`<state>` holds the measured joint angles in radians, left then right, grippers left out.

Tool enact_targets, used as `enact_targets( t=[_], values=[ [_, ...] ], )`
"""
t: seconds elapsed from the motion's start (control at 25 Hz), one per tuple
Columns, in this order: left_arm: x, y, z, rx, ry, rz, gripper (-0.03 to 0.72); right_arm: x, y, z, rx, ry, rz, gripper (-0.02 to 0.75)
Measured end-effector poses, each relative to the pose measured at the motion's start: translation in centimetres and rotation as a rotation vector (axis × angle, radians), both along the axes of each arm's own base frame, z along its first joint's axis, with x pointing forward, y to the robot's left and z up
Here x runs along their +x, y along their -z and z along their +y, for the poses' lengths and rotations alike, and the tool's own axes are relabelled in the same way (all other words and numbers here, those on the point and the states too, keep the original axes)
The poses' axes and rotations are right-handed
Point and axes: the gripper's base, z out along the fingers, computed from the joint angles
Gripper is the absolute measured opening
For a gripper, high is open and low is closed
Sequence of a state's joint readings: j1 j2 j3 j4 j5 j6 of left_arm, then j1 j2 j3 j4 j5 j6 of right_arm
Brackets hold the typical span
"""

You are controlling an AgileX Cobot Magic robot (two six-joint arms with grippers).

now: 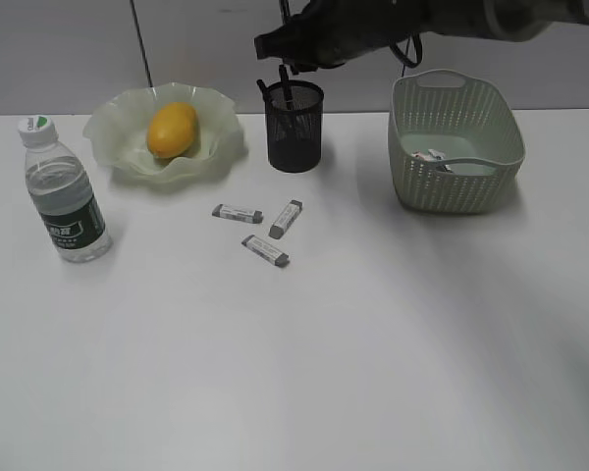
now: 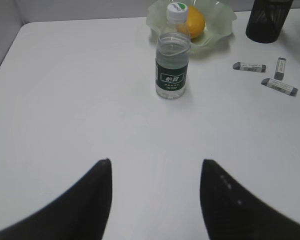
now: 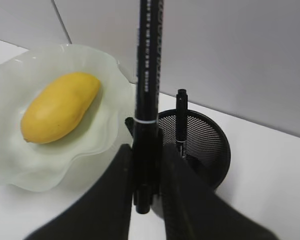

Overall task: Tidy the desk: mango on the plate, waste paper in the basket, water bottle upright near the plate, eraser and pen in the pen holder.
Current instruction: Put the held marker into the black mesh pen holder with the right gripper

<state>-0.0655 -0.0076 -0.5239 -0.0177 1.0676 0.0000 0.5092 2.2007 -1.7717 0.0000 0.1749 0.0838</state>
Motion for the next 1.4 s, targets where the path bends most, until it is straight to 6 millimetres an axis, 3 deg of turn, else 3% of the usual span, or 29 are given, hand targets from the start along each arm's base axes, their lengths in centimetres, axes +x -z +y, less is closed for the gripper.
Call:
enact_targets(
  t=[0.2,0.4,0.84,1.16,1.4],
  values=[
    [0.0,0.0,0.0,0.000,0.000,0.000,0.428,0.9,1.4,0.4,0.000,-0.021,-0.100,0.136],
    [0.0,0.0,0.0,0.000,0.000,0.000,0.428,1.0,1.3,0.5,0.004,-0.027,-0.128,0.136],
    [0.0,0.0,0.0,0.000,0.000,0.000,0.428,2.2,1.7,-2.3,-0.005,0.040,-0.074,0.137],
    [0.0,0.0,0.0,0.000,0.000,0.000,0.428,2.4,1.5,-2.3,0.015,0.044,-0.099,0.136],
    [0.0,0.0,0.0,0.000,0.000,0.000,0.428,2.8,3.3,-2.1,0.009,0.040,-0.098,0.136]
  ],
)
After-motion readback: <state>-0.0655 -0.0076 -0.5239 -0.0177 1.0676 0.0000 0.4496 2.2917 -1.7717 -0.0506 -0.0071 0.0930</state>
